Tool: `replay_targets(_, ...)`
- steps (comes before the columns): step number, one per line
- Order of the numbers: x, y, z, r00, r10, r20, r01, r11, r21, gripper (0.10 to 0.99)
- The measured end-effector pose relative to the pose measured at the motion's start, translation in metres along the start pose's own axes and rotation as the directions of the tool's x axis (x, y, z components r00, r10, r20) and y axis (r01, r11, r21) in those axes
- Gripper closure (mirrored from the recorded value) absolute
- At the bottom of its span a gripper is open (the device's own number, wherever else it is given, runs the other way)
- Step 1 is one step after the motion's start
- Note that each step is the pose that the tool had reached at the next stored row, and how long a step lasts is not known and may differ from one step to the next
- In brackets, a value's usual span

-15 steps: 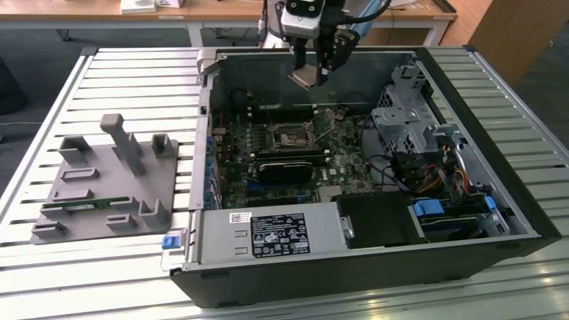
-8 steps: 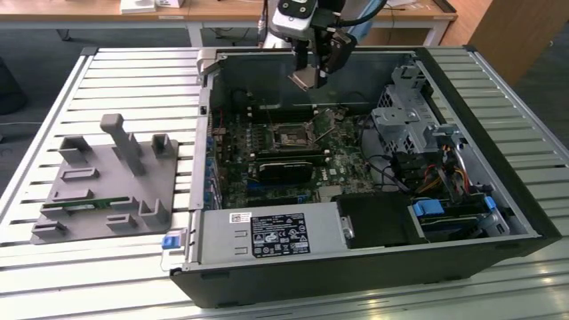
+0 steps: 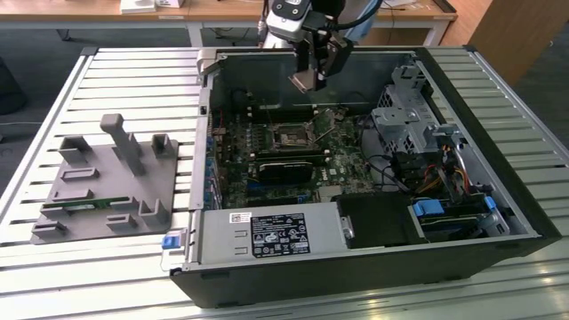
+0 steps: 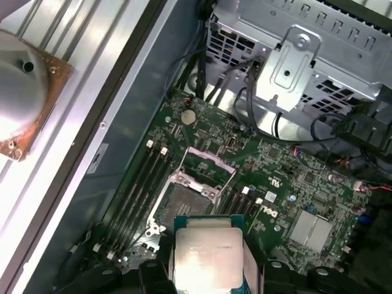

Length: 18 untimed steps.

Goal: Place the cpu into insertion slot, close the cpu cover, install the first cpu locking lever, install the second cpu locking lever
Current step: 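Place the cpu into insertion slot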

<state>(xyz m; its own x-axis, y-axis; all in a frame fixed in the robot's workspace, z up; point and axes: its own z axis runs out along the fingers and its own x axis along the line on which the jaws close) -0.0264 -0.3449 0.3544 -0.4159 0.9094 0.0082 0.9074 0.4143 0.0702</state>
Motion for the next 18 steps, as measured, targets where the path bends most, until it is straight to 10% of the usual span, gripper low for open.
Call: replay_targets(18, 0.0003, -0.0004, 0.0087, 0.9817, 0.188, 0.0280, -0.188, 0.9821, 0.004, 0.553)
